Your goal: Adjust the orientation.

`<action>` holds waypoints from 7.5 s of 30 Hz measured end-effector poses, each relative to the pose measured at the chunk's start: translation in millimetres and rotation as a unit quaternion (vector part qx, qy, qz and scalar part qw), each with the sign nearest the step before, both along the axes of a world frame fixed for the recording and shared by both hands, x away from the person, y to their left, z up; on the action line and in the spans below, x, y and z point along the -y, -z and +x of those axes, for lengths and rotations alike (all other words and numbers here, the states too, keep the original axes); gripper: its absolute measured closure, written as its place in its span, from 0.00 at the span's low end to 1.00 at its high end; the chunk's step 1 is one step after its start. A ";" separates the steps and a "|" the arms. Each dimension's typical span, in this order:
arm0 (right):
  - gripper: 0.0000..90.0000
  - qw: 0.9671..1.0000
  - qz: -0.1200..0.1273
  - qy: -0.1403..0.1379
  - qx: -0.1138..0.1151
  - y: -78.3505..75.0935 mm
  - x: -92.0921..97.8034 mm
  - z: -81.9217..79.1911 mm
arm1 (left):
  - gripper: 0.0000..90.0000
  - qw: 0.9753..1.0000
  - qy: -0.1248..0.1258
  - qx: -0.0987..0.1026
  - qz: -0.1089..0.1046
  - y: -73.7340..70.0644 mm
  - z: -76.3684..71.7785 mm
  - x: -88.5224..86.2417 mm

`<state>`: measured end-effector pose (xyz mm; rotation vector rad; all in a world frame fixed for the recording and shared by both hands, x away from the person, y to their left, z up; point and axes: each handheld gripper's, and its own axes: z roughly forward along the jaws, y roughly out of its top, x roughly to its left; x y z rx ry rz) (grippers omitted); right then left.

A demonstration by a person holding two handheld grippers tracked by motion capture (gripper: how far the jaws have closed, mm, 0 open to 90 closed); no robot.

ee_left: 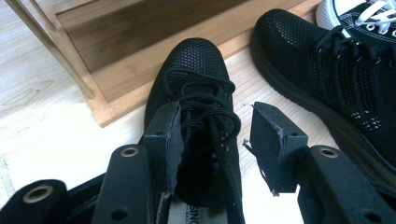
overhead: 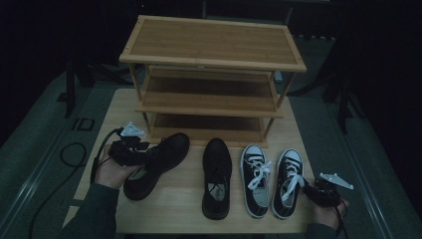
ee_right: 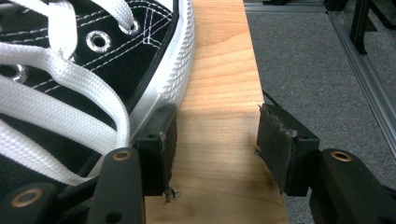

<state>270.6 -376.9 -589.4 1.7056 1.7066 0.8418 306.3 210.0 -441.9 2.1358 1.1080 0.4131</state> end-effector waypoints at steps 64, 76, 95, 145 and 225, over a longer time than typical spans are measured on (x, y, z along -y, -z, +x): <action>0.52 1.000 0.000 0.000 0.000 0.0 0.4 0.4 | 0.51 0.992 0.122 -0.015 0.009 -8.2 -1.0 102.9; 0.52 1.000 0.000 0.000 0.000 0.0 0.4 0.4 | 0.47 0.990 0.135 -0.035 0.024 7.7 -0.2 126.5; 0.52 1.000 -0.001 -0.001 0.000 0.0 0.5 0.5 | 0.42 0.987 0.147 -0.056 0.034 23.9 1.7 151.8; 0.52 1.000 0.000 0.000 -0.001 -0.1 0.3 0.5 | 0.64 0.983 0.133 -0.102 0.069 49.5 6.8 176.5; 0.51 1.000 -0.002 0.002 -0.001 0.0 -0.1 0.6 | 0.98 0.996 0.037 -0.073 0.045 43.8 0.9 72.9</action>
